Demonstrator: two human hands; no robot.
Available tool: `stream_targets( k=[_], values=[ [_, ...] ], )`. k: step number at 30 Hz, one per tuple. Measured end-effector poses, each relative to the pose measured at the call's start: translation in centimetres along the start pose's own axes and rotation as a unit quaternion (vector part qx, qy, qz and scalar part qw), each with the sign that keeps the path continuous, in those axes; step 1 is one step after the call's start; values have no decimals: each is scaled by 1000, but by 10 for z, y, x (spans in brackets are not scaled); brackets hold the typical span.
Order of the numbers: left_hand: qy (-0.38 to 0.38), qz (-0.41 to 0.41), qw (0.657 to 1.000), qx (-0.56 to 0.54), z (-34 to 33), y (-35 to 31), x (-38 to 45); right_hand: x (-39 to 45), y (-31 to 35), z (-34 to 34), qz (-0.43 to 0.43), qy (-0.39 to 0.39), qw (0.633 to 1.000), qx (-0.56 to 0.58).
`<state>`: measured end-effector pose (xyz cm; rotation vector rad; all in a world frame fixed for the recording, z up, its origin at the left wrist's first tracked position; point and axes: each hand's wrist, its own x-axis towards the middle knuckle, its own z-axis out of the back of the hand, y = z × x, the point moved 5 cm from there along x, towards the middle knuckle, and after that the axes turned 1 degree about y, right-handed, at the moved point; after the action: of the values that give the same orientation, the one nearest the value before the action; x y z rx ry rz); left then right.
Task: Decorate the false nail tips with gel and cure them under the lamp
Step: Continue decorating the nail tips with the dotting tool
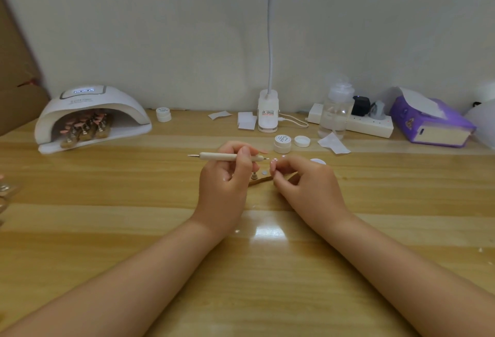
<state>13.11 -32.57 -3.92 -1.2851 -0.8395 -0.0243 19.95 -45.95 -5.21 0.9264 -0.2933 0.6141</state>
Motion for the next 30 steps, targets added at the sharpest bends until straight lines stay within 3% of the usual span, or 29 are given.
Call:
stream_targets(
  k=[13,30],
  values=[
    [9,1,997,74,-1,0,-2,-1,5,-1,26,-1,1000,17],
    [16,2,997,76,-1,1,-2,-2,6,0,33,-3,999,16]
  ],
)
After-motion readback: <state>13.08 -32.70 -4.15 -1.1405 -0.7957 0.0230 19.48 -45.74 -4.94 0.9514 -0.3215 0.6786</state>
